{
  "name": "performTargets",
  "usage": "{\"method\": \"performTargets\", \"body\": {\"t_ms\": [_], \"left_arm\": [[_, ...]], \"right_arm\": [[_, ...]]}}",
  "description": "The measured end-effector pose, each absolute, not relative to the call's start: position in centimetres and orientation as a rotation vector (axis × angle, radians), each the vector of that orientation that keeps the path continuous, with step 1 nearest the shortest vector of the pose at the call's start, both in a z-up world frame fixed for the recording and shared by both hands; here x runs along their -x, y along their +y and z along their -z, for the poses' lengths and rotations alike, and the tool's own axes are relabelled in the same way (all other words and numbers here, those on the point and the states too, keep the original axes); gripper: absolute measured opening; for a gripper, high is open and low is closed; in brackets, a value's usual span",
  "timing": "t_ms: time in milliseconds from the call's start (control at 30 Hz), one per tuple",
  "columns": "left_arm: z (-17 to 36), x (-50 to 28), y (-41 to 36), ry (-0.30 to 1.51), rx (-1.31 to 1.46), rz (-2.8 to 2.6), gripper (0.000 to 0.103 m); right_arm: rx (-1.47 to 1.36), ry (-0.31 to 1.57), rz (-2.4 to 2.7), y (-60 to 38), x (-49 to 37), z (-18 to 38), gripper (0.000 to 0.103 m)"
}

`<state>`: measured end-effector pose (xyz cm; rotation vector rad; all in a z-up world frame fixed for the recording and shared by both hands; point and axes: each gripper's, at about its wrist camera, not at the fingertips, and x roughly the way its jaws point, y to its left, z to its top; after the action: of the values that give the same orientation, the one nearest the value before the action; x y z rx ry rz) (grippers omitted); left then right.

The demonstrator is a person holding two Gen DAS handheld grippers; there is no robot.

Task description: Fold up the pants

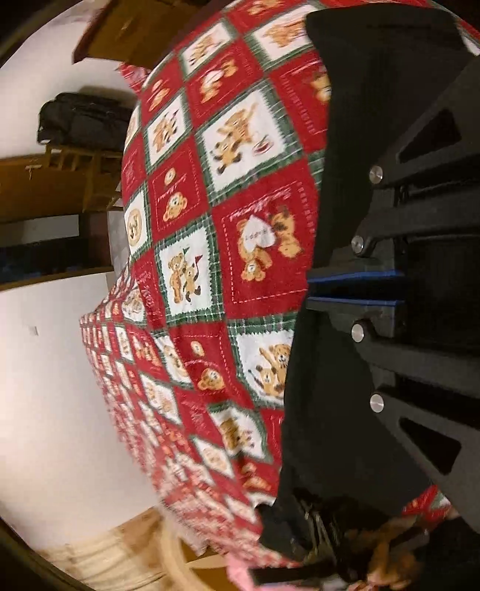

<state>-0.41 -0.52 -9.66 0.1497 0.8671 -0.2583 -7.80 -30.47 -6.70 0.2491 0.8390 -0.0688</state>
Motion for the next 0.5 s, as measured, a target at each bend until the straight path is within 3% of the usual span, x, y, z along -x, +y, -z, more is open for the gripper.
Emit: {"method": "performTargets", "body": {"t_ms": [100,133,167,233,367,500], "left_arm": [[9.1,0.6,-0.4,0.874,-0.138,0.251,0.103],[8.6,0.7,-0.2,0.871,-0.12,0.244,0.101],[8.1,1.0,0.0,0.859,-0.104,0.244,0.101],[6.6,1.6,0.2,0.809,-0.079,0.266,0.101],[4.3,2.6,0.0,0.729,-0.066,0.315,0.101],[4.4,2.7,-0.6,0.744,-0.066,0.337,0.101]], "right_arm": [[-0.324,0.709,0.124,-32.8,12.3,4.0,0.011],[-0.346,0.673,0.154,-33.8,13.6,3.4,0.024],[-0.384,0.626,0.212,-35.6,15.8,2.7,0.051],[-0.462,0.547,0.371,-39.3,19.9,2.2,0.076],[-0.635,0.547,0.546,-44.3,25.2,3.6,0.076],[-0.625,0.615,0.578,-44.2,25.9,5.4,0.076]]}}
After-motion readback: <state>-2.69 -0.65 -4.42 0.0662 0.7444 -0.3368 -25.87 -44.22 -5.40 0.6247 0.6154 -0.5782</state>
